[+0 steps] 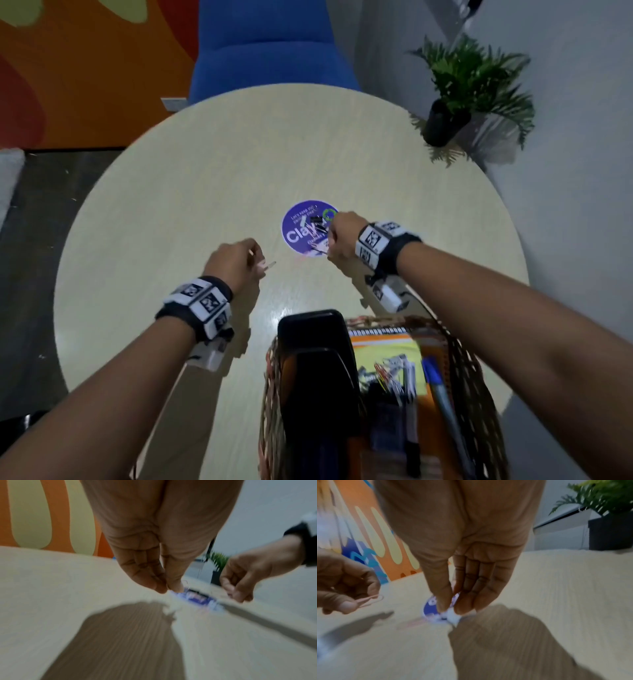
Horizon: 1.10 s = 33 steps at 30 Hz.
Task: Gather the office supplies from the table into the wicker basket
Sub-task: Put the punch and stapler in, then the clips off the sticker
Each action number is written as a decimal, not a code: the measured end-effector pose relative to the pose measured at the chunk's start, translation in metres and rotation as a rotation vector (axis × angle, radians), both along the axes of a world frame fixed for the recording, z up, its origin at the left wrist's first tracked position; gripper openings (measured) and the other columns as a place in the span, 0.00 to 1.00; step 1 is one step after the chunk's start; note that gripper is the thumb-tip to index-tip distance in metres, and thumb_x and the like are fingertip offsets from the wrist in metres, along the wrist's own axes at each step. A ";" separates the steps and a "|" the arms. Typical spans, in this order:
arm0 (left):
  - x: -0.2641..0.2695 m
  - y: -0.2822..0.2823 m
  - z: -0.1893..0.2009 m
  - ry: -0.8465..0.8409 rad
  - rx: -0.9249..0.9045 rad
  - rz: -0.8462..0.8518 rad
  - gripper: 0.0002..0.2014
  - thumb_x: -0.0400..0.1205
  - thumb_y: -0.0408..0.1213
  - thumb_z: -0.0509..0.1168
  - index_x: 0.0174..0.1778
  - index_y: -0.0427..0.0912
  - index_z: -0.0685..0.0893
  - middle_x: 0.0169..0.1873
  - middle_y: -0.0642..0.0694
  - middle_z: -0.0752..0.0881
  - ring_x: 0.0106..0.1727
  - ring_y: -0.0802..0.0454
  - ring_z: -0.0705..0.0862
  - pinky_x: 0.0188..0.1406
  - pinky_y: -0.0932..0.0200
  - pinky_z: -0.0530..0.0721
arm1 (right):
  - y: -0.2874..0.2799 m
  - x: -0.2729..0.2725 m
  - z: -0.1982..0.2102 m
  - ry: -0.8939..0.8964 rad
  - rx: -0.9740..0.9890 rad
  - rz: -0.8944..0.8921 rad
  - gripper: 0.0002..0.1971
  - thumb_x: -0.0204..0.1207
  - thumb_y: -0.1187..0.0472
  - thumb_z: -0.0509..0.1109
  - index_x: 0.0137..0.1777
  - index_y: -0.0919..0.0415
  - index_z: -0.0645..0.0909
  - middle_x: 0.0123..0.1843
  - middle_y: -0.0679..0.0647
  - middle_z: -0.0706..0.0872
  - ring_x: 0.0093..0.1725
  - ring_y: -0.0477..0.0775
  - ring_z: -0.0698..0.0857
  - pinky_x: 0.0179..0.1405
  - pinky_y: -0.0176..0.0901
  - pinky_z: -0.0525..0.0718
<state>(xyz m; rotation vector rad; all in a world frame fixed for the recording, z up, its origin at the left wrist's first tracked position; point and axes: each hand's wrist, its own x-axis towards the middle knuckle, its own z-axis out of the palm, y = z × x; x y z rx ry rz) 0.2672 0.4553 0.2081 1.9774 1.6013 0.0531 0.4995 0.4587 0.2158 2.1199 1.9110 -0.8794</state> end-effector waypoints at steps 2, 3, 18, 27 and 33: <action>-0.002 -0.009 0.027 -0.079 0.099 -0.032 0.02 0.75 0.38 0.72 0.39 0.48 0.85 0.36 0.49 0.90 0.40 0.48 0.88 0.44 0.59 0.79 | -0.014 0.009 0.027 0.060 0.006 0.043 0.06 0.65 0.64 0.76 0.38 0.66 0.85 0.36 0.58 0.86 0.36 0.56 0.83 0.41 0.46 0.85; -0.001 -0.017 0.043 -0.136 0.145 -0.033 0.01 0.75 0.38 0.72 0.39 0.47 0.86 0.35 0.50 0.89 0.38 0.50 0.88 0.44 0.59 0.79 | -0.022 0.015 0.041 0.102 0.003 0.036 0.05 0.66 0.66 0.76 0.39 0.69 0.86 0.36 0.59 0.87 0.35 0.54 0.82 0.39 0.43 0.83; 0.066 -0.199 0.110 -0.384 -0.023 -0.362 0.07 0.79 0.37 0.69 0.49 0.48 0.91 0.43 0.55 0.92 0.49 0.63 0.86 0.50 0.75 0.78 | -0.189 0.077 0.082 0.371 -0.027 -0.073 0.08 0.70 0.74 0.71 0.42 0.62 0.88 0.36 0.54 0.92 0.32 0.36 0.87 0.36 0.28 0.83; 0.030 -0.194 0.117 -0.474 0.045 -0.173 0.10 0.80 0.35 0.68 0.51 0.53 0.90 0.42 0.65 0.91 0.46 0.73 0.87 0.49 0.73 0.83 | -0.213 0.073 0.077 0.358 -0.038 -0.008 0.09 0.75 0.71 0.68 0.46 0.61 0.89 0.43 0.56 0.92 0.41 0.44 0.89 0.45 0.32 0.84; 0.006 -0.109 0.103 -0.197 0.199 -0.094 0.07 0.80 0.39 0.68 0.52 0.50 0.88 0.42 0.57 0.91 0.43 0.60 0.89 0.45 0.58 0.87 | -0.183 0.074 0.080 0.225 -0.002 0.080 0.08 0.77 0.58 0.69 0.53 0.53 0.87 0.55 0.50 0.88 0.50 0.50 0.86 0.55 0.51 0.84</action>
